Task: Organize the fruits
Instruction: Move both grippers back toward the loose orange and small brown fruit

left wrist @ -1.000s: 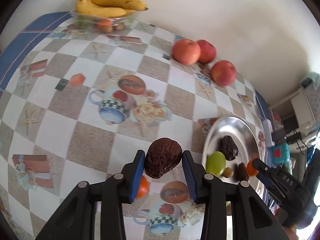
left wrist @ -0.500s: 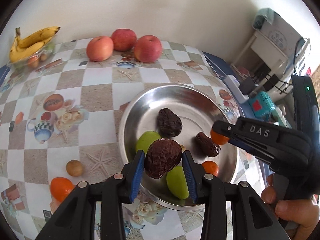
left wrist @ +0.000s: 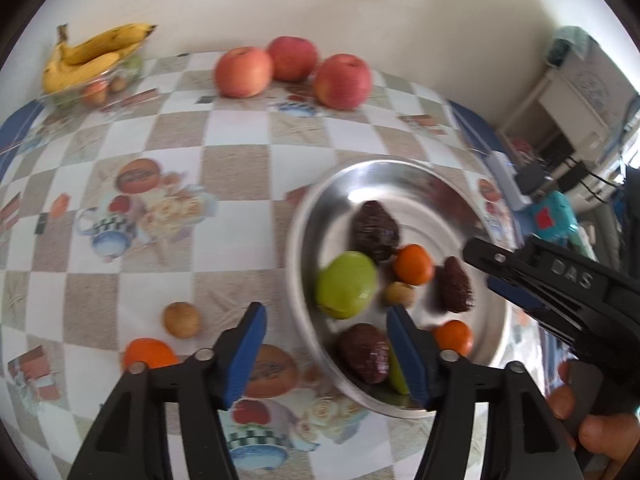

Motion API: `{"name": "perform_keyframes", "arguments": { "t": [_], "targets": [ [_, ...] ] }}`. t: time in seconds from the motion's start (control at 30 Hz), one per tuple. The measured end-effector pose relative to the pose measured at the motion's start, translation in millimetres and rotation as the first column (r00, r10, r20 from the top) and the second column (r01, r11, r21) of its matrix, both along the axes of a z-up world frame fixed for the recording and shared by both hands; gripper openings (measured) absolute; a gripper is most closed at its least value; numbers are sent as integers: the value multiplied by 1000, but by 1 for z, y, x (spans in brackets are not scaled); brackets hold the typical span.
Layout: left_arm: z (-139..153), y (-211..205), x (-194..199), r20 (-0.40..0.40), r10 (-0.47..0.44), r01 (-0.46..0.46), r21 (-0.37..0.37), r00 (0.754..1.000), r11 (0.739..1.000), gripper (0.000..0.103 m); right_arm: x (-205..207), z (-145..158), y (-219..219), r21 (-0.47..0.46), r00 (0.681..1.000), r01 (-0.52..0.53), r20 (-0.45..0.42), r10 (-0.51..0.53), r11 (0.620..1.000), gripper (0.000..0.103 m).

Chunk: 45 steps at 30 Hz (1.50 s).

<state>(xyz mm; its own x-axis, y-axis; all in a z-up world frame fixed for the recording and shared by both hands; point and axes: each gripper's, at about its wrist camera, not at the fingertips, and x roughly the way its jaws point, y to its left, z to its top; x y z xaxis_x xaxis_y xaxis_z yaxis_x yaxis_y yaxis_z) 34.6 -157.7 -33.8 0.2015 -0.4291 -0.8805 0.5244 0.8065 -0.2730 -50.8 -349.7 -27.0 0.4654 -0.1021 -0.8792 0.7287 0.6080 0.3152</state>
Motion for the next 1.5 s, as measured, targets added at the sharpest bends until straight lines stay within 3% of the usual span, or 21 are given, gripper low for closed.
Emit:
{"name": "perform_keyframes", "arguments": {
  "t": [0.07,0.17,0.23,0.4,0.53,0.77,0.87,0.93,1.03,1.33,1.5],
  "targets": [
    [-2,11,9,-16,58,-57,17,998,998,77,3,-1,3,-11,1000,-14,-18,14,1000,60],
    [-3,32,24,-42,148,-147,24,988,989,81,10,-2,13,-32,998,-55,-41,54,998,61],
    [-5,49,34,-41,223,-220,57,974,974,88,16,-2,21,-49,995,-89,-56,86,995,61],
    [-7,96,58,-22,387,-383,114,922,917,92,29,-2,47,-75,982,-178,-83,172,981,61],
    [0,130,73,-18,446,-443,97,895,891,102,41,-1,74,-79,961,-270,-84,263,960,61],
    [7,172,87,26,534,-533,108,845,839,102,56,-1,112,-106,922,-381,-112,370,918,61],
    [10,177,87,42,538,-539,120,842,834,103,59,0,122,-116,909,-412,-118,399,904,63],
    [12,176,86,80,530,-536,141,844,832,103,60,2,128,-126,901,-429,-121,416,894,79],
    [13,174,84,108,514,-525,160,851,836,103,62,4,134,-141,896,-442,-109,430,886,83],
    [1,169,78,87,498,-505,184,863,843,103,66,-5,142,-132,885,-465,-115,452,876,83],
    [-10,163,77,28,478,-474,189,878,860,103,70,-13,148,-108,865,-498,-133,484,860,83]
  ]
}}
